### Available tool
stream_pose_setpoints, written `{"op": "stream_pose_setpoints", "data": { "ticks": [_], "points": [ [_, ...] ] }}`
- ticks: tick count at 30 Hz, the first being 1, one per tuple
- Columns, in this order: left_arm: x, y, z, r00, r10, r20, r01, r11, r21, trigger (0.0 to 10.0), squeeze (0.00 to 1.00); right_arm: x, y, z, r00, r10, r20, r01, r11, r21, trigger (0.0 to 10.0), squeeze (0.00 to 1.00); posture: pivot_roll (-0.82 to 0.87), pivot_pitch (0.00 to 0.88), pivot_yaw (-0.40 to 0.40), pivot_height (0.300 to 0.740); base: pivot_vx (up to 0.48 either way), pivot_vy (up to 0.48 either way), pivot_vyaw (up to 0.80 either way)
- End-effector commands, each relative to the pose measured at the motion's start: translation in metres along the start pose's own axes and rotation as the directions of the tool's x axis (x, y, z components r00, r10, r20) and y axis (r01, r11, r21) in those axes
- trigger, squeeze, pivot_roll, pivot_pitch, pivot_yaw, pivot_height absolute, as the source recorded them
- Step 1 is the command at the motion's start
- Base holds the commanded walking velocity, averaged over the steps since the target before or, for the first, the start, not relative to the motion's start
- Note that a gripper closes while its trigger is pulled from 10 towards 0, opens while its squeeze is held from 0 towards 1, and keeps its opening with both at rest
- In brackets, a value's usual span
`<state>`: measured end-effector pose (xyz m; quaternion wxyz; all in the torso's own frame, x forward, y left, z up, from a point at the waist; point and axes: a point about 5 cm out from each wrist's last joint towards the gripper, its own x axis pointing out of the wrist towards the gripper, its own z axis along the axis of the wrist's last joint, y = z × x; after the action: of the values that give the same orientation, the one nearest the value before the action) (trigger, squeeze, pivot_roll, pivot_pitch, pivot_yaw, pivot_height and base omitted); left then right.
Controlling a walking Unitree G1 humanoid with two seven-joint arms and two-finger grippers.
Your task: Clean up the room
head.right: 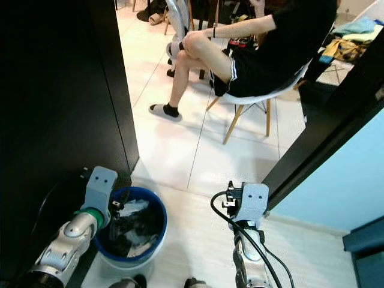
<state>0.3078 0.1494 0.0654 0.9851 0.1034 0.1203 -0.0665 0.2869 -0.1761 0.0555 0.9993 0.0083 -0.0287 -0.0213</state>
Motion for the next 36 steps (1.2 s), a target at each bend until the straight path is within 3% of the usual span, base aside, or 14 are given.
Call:
{"op": "stream_pose_setpoints", "data": {
  "ticks": [1,13,36],
  "points": [
    [0.0,0.0,-0.004,1.0,0.025,-0.005,-0.025,1.0,-0.008,10.0,0.0,-0.001,0.004,-0.003,0.999,0.022,-0.023,-0.022,1.0,0.001,10.0,0.0,0.04,0.047,0.005,0.74,0.0,0.0,0.0],
    [0.002,0.0,-0.003,0.999,0.039,0.022,-0.039,0.999,-0.007,10.0,0.0,-0.003,0.015,-0.005,0.998,0.055,-0.042,-0.053,0.998,0.04,10.0,0.0,0.05,0.061,0.008,0.74,-0.126,0.0,0.0],
    [0.002,0.001,-0.004,0.998,0.045,0.035,-0.045,0.999,0.0,10.0,0.0,-0.004,0.017,-0.008,0.996,0.063,-0.068,-0.06,0.997,0.048,10.0,0.0,0.05,0.073,0.011,0.74,-0.265,0.0,0.0]
  ]
}}
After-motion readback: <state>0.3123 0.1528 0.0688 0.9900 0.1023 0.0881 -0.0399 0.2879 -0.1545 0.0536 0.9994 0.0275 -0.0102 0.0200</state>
